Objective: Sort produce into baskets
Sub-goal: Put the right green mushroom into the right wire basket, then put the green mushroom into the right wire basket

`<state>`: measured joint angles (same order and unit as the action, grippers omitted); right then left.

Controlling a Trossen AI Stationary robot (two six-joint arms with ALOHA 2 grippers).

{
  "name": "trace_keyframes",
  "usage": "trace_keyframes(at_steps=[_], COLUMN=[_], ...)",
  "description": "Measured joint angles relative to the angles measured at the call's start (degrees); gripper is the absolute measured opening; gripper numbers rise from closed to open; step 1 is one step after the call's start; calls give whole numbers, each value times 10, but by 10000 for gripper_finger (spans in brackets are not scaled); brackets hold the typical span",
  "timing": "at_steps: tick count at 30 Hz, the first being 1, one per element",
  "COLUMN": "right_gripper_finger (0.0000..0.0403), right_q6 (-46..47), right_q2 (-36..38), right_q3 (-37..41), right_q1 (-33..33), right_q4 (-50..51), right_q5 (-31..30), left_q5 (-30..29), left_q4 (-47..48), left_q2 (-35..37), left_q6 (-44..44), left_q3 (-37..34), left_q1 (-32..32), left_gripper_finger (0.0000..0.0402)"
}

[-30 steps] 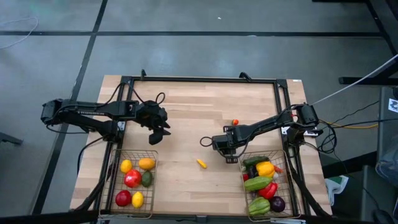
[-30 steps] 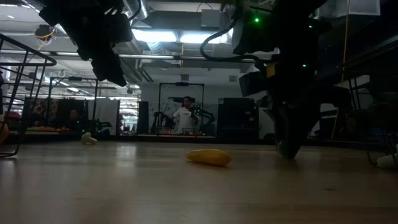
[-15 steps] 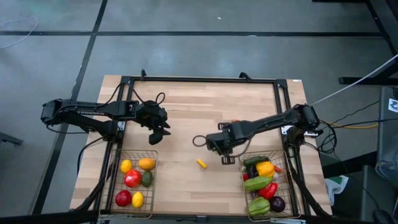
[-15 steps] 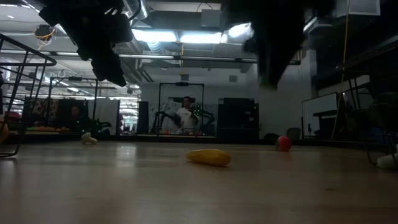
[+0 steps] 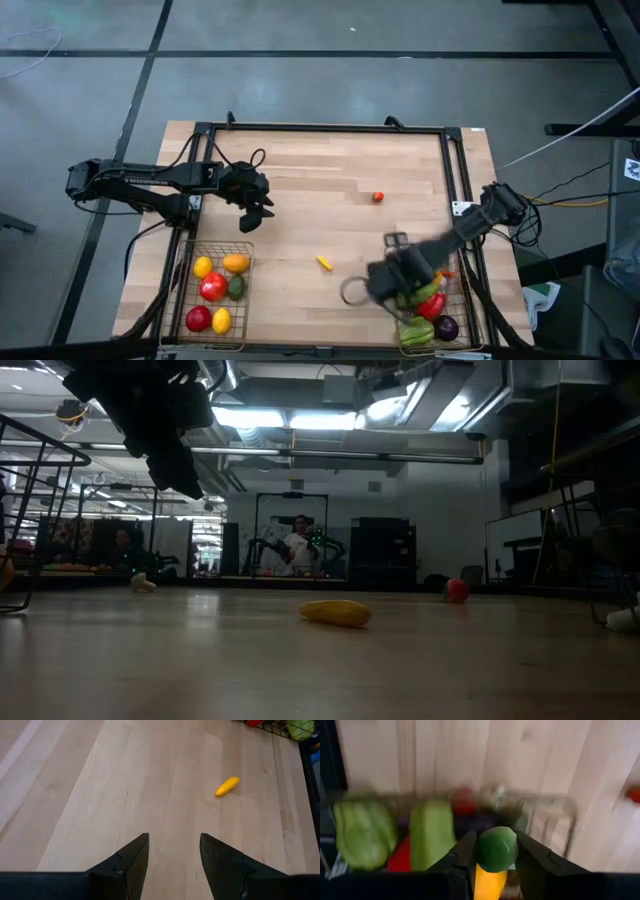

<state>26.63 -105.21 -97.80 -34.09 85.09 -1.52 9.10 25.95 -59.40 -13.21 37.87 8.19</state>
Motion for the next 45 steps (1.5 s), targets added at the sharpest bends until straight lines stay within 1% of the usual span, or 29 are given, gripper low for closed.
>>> trace_keyframes(at_steps=[3, 6, 10, 16, 20, 23, 27, 29, 31, 35, 40, 42, 45], right_gripper_finger=[102, 109, 125, 140, 152, 170, 206, 223, 238, 258, 264, 264, 264], right_q6=[30, 37, 37, 48, 46, 45, 45, 45, 45, 45, 44, 44, 44], right_q2=[0, 0, 0, 0, 0, 0, 0, 0, 0, 0, 0, 0, 0], right_q3=[0, 0, 0, 0, 0, 0, 0, 0, 0, 0, 0, 0, 0], right_q1=[-41, -76, -103, -111, -109, -109, -109, -109, -109, -109, -109, -109, -109], right_q4=[10, 5, -2, 5, 6, 6, 6, 5, 5, 4, 4, 4, 4], right_q5=[-4, -17, -19, -20, -39, -53, -56, -56, -61, -102, -148, -166, -187], left_q5=[0, -3, -30, -34, -34, -34, -36, -56, -93, -156, -201, -222, -235], left_q4=[0, 1, 10, 16, 22, 22, 22, 21, 22, 22, 44, 75, 139], left_q2=[0, 0, 0, 0, 0, 0, 0, 0, 0, 0, 0, 0, 0], left_q6=[0, 0, -3, -6, -37, -47, -40, -32, -32, -47, -113, -149, -187], left_q3=[0, 0, 0, 0, 0, 0, 0, 0, 0, 0, 0, 0, 0], left_q1=[0, 0, 0, 0, 0, 0, 1, 1, 2, 20, 81, 111, 156], left_gripper_finger=[172, 172, 172, 172, 172, 172, 172, 172, 172, 172, 172, 172, 172])
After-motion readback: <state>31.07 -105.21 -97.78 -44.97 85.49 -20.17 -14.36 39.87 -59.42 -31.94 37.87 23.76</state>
